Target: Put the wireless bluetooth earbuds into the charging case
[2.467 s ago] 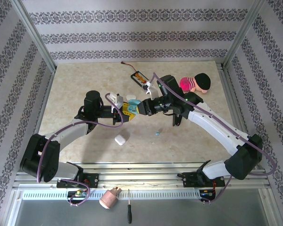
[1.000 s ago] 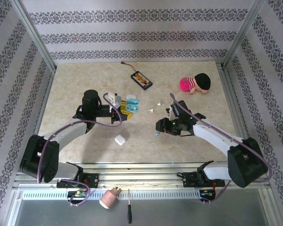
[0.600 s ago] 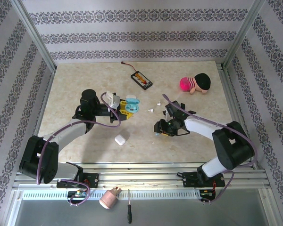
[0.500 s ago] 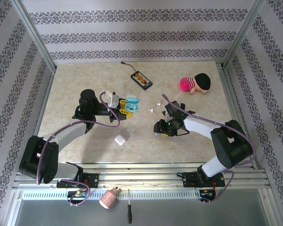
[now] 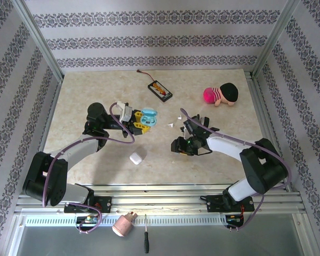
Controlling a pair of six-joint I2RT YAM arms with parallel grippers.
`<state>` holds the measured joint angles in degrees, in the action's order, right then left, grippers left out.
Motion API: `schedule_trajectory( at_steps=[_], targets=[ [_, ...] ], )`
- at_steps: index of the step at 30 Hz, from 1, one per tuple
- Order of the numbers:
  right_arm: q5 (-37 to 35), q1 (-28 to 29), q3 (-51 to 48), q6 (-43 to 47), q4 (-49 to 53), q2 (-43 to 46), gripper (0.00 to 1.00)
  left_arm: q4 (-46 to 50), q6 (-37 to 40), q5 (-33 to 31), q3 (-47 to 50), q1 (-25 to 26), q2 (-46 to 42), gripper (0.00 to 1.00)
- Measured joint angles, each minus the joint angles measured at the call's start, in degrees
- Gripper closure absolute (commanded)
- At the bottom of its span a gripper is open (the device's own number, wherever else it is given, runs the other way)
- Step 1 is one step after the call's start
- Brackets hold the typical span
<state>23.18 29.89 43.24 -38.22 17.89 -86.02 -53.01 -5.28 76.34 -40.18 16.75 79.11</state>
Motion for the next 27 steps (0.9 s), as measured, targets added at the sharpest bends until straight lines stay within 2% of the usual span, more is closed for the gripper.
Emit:
schedule_trajectory(
  at_steps=[7,13,19,27],
  targets=[
    [-2.8,-1.6,1.7,2.8,2.6,1.9,0.51,-0.4,-0.4,0.0,0.0,0.0,0.5,0.67],
    [-4.1,-3.5,6.0,5.7,3.4,-4.1,0.50,-0.4,-0.5,0.0,0.1,0.0,0.9,0.67],
    [-3.6,-3.1,6.8,6.6,3.1,-7.5,0.52,-0.5,-0.5,0.0,0.3,0.0,0.9,0.67],
    [-3.2,0.1,5.5,6.5,3.4,-6.8,0.54,-0.5,-0.5,0.0,0.3,0.0,0.9,0.67]
  ],
)
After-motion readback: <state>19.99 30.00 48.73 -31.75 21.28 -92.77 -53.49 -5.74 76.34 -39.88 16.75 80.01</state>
